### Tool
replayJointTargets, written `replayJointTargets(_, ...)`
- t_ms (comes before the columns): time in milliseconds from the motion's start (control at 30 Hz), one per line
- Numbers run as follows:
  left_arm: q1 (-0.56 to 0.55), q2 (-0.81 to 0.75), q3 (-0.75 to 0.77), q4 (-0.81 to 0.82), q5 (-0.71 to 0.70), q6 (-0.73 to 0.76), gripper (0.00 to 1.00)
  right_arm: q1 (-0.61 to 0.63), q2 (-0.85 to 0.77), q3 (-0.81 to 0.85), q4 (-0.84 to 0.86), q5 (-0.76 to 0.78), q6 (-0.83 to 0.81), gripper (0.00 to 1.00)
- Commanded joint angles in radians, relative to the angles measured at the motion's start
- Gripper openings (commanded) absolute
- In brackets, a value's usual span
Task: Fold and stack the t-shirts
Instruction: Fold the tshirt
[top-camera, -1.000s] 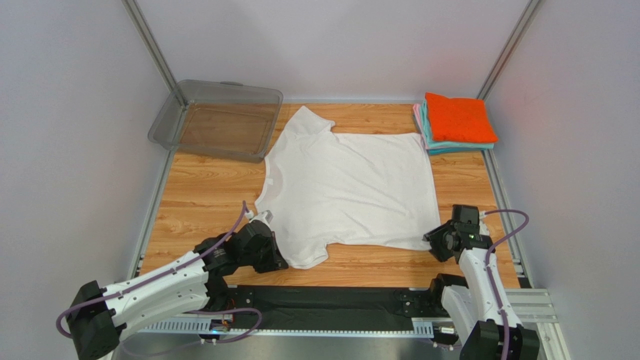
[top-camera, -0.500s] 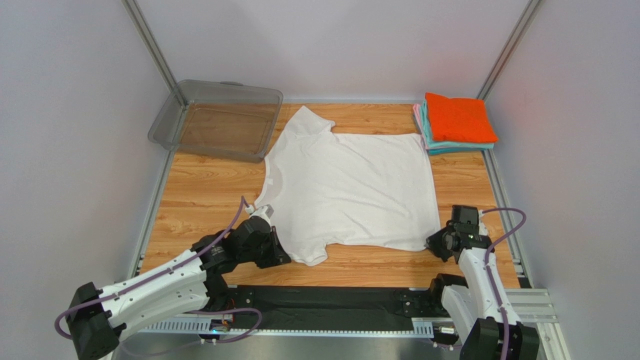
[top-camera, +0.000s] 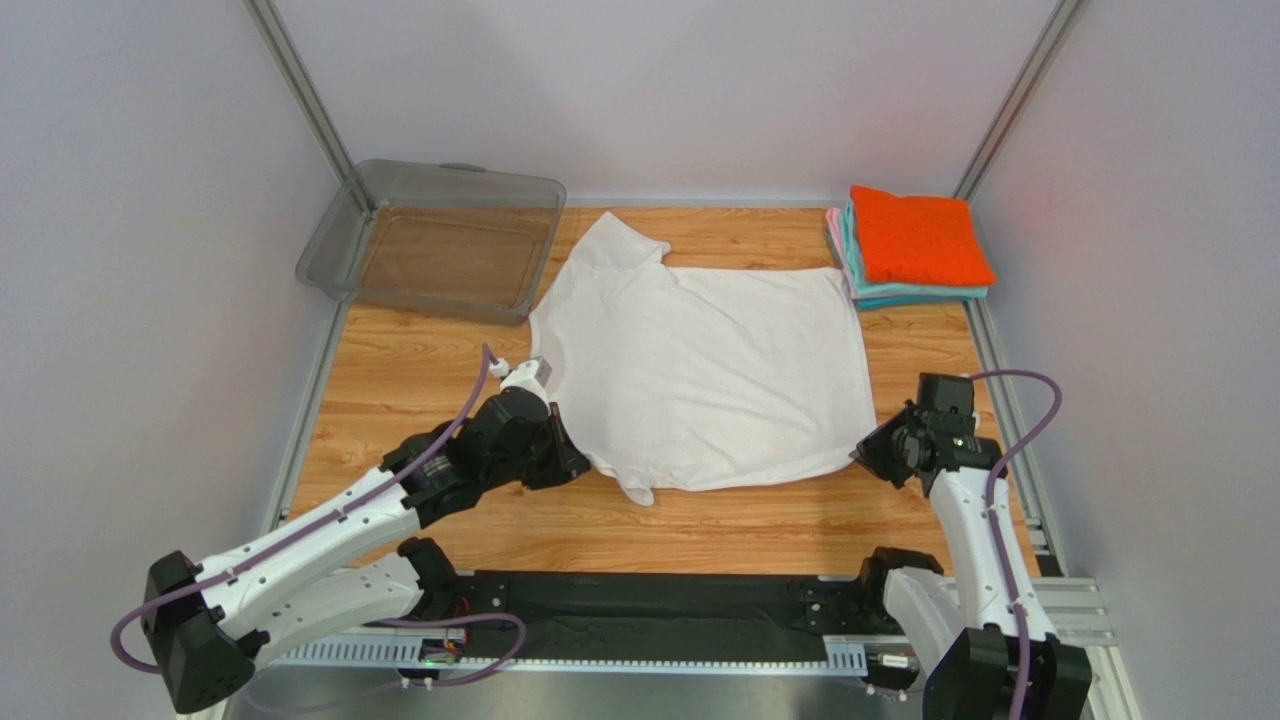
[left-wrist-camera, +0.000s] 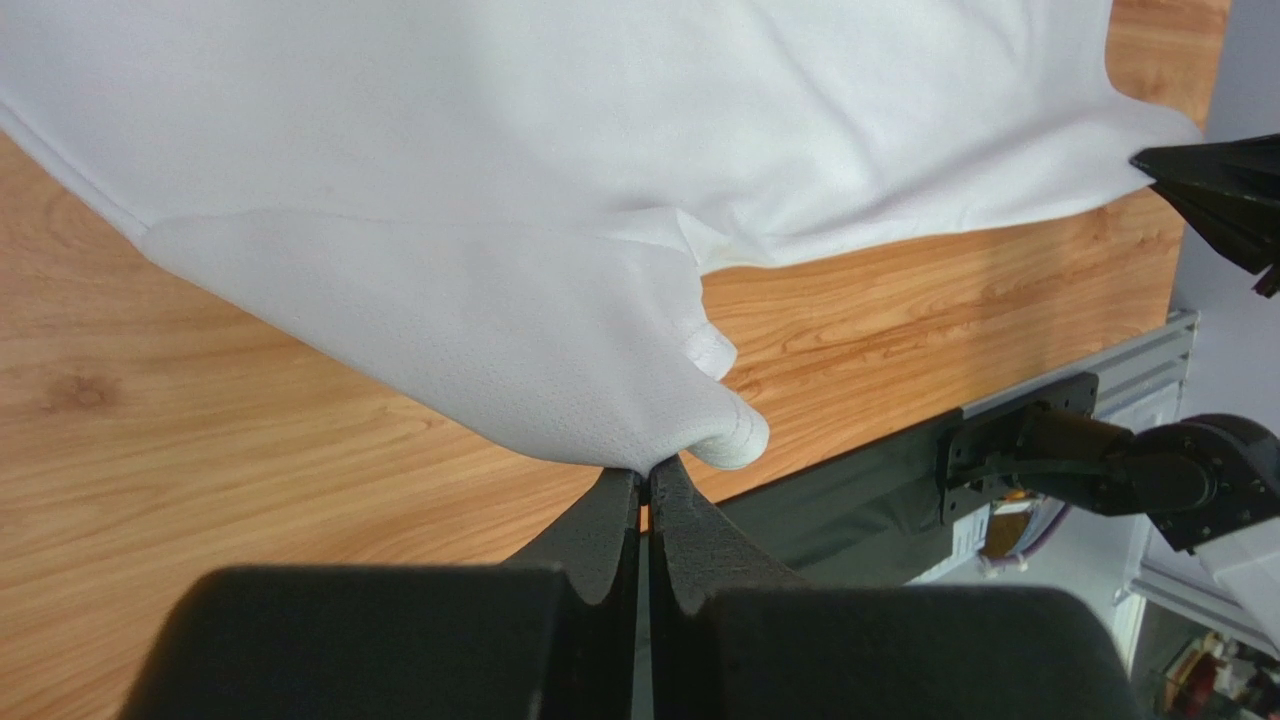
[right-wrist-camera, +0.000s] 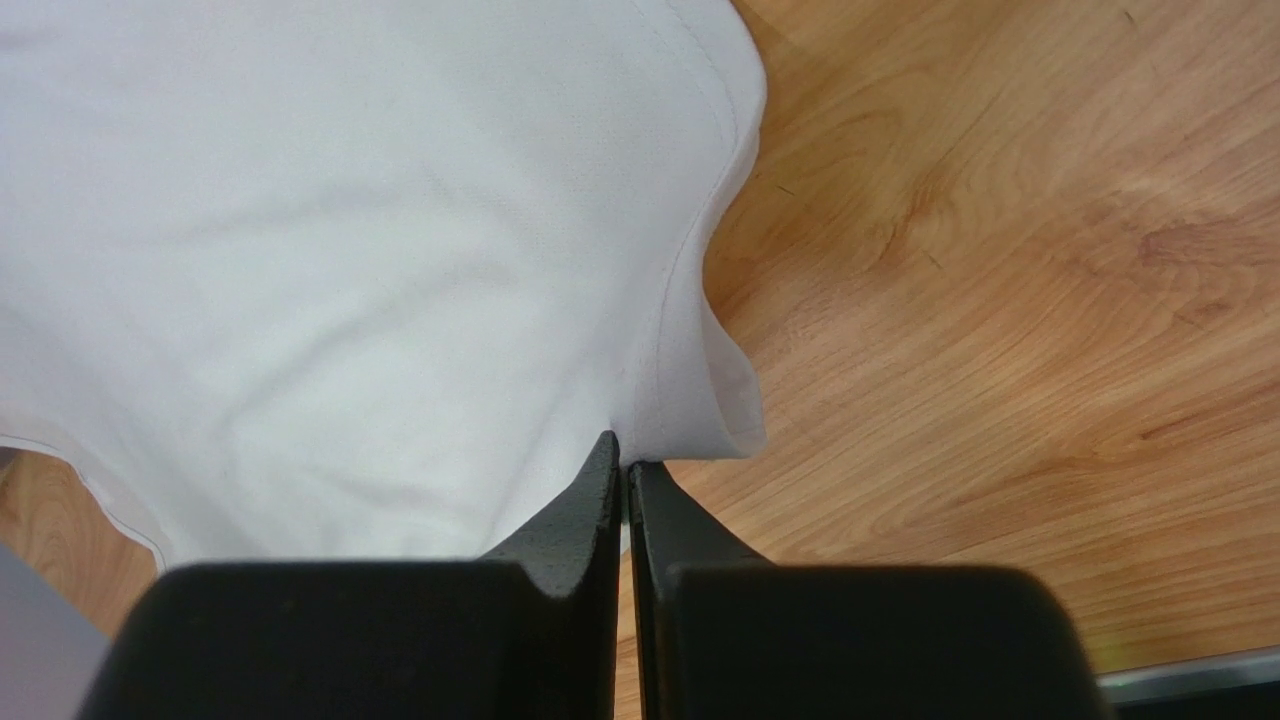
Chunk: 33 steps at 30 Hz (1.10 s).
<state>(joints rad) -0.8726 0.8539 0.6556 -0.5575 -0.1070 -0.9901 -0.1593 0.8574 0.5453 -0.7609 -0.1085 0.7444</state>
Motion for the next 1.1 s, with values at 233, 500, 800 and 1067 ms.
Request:
replayJointTargets(233,0.162,0.166,0.153,0.062,0.018,0.099,0.0,0.001,0.169,0.163,0.075,-0.103,-0.062,0.0)
replayJointTargets(500,0.271,0.227,0.206,0.067,0.036,0.142,0.0,0.001,0.282,0.28,0.117,-0.114,-0.077,0.0)
replayJointTargets(800,0.323,0.365,0.298,0.071,0.035,0.177,0.0,0.001,0.414,0.349,0.192,-0.166,-0.086,0.0)
replayJointTargets(1067,0.389,0.493,0.372,0.093,0.062,0.205,0.0,0.001,0.512,0.406,0.232,-0.162,-0.097,0.0)
